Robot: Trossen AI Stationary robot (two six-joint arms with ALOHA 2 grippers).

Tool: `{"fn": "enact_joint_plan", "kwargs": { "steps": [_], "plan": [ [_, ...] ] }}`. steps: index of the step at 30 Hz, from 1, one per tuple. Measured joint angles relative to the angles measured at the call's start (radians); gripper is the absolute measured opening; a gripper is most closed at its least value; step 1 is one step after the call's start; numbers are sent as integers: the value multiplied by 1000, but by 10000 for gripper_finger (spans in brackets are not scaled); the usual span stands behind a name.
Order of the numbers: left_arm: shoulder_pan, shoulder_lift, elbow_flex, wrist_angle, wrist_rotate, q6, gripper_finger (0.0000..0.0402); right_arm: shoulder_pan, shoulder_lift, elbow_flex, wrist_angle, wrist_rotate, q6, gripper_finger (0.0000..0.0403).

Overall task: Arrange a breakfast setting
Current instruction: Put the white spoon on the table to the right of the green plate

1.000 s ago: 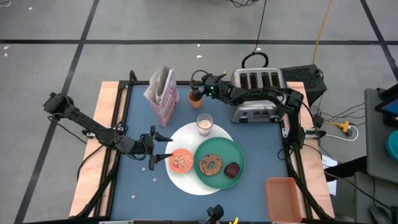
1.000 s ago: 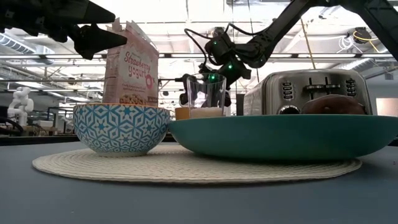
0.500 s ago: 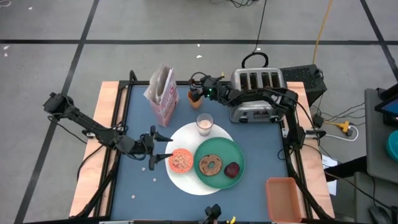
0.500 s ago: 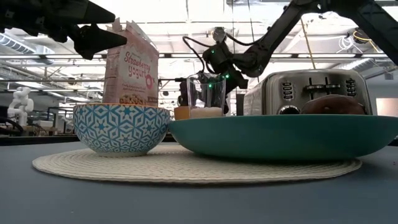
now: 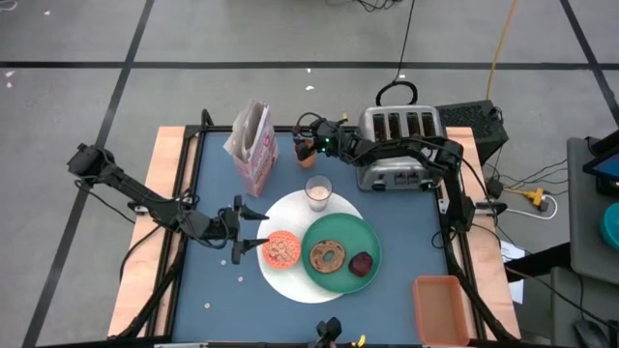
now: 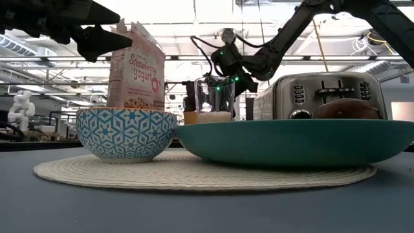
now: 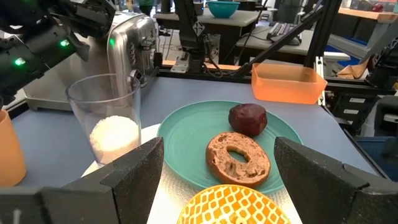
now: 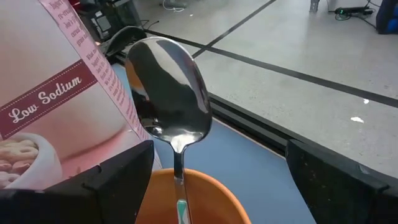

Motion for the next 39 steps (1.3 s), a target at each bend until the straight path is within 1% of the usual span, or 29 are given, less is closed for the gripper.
{"fn": "enact_joint_plan", "kwargs": {
  "steps": [3, 6, 22, 39],
  "plan": [
    [0, 0, 0, 1, 0, 0, 308, 0, 0, 0, -1, 0, 0, 356],
    [0, 0, 0, 1, 0, -1, 308, 0, 0, 0, -2, 0, 0, 344],
    [0, 0, 0, 0, 0, -1, 308, -1, 0, 0, 40, 2, -1, 205],
    [0, 0, 0, 0, 0, -1, 308, -1, 0, 0, 42, 3, -1, 107]
  ]
}}
